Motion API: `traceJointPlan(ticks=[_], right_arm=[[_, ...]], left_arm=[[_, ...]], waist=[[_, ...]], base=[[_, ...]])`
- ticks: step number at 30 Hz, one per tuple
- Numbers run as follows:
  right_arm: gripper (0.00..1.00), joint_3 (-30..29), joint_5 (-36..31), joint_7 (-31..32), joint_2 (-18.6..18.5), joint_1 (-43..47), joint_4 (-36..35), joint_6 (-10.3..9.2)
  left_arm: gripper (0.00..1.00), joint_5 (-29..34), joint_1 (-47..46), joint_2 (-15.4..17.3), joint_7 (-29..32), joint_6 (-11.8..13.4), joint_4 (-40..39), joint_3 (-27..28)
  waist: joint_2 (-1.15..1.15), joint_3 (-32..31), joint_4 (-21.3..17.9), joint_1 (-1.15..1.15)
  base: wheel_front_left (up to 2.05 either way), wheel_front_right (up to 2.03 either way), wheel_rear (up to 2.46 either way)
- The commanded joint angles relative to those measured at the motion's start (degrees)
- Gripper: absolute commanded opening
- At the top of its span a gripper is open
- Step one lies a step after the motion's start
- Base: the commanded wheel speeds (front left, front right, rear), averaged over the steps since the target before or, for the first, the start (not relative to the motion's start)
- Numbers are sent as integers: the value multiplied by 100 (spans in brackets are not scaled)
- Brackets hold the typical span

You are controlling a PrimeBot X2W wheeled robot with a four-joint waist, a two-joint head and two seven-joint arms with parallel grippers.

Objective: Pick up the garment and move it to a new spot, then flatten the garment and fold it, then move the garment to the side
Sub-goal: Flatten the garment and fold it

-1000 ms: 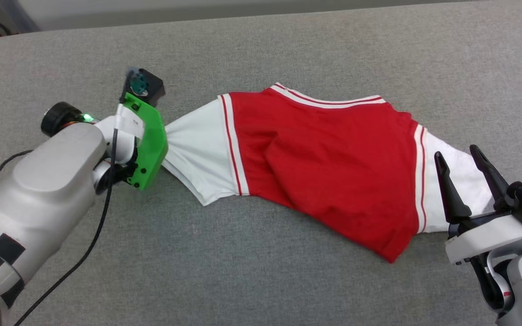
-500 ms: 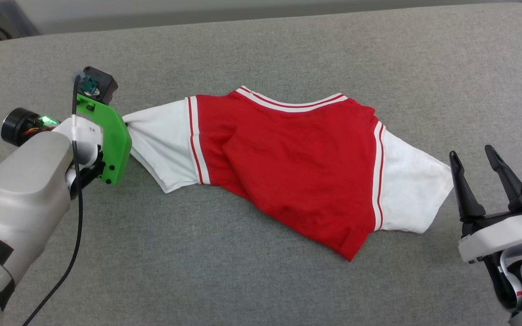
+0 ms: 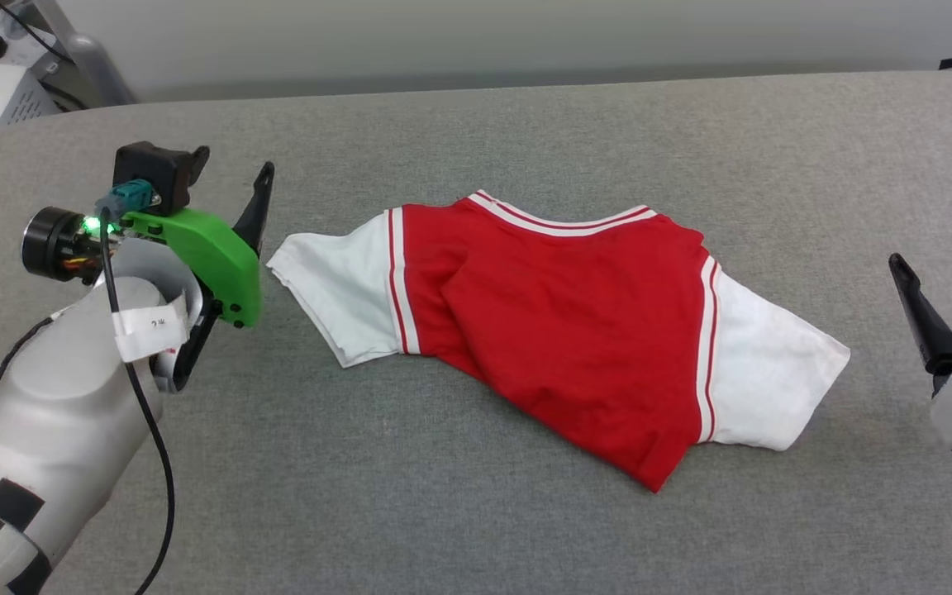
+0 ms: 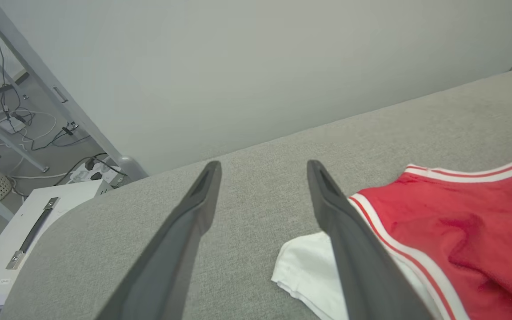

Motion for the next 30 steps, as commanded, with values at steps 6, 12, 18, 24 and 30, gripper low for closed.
traceJointPlan(ticks=[6, 12, 18, 24, 30], right_arm=[[100, 786, 1058, 1680, -969, -470, -199, -4], [100, 1339, 1795, 3303, -1493, -763, -215, -4], [100, 1625, 2021, 4010, -1444, -1042, 275, -4], [100, 1867, 2028, 4014, -1162, -1319, 1004, -4], [100, 2238, 2015, 3682, -883, -1465, 1637, -4]], left_arm=[[100, 998, 1104, 228, -38, 859, -1739, 1375], [100, 1910, 2341, 86, -39, 1341, -2990, 2545], [100, 2564, 3227, -294, -40, 1361, -3531, 3318], [100, 3006, 3652, -710, -40, 1116, -3635, 3836], [100, 3350, 3823, -1093, -40, 838, -3590, 4233]], waist=[[0, 6, 236, 0], [0, 123, 352, 0], [0, 280, 494, 0], [0, 461, 647, 0], [0, 605, 744, 0]], base=[[0, 0, 0], [0, 0, 0], [0, 0, 0], [0, 0, 0], [0, 0, 0]])
